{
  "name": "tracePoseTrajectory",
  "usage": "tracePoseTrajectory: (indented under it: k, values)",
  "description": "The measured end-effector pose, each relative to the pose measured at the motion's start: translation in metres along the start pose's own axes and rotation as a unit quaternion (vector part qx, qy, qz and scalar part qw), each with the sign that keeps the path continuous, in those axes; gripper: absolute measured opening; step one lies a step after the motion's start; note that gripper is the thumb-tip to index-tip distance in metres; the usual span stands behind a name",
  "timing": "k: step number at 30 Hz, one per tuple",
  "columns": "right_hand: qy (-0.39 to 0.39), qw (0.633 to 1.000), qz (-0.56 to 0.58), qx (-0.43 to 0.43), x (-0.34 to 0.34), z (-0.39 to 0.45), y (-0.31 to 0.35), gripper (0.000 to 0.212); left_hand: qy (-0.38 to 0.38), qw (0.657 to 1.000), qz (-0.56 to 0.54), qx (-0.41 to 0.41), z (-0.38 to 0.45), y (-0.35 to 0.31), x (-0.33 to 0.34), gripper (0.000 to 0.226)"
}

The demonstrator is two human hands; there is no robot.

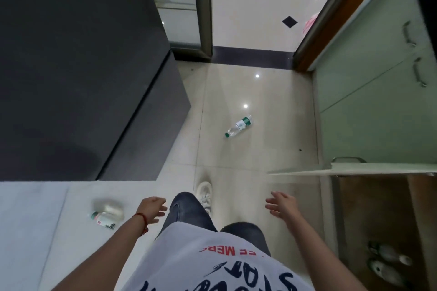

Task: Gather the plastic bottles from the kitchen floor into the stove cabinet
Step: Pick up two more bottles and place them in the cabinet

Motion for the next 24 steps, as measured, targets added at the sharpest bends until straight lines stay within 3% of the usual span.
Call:
tracePoseTrajectory:
  k: [13,17,24]
  values:
    - [0.004,0.998,0.054,-0.011,0.009,0.08,0.142,0.02,0.041,0.993,0.008,0.112,0.05,-0.249,0.028,0.016]
    - [0.005,1.0,0.019,-0.004,0.002,0.12,0.198,0.029,0.019,0.996,-0.013,0.091,0.063,-0.28,0.04,0.018]
    - [0.023,0.997,-0.067,-0.025,0.019,0.17,0.284,0.025,-0.008,0.999,-0.027,0.015,0.092,-0.288,0.043,0.026]
Point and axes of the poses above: each hand's wrist, its own z-axis towards the middle knuckle, its own x-axis out of the palm, y = z × x, the point moved 2 cm from there along z, towards the middle knuckle
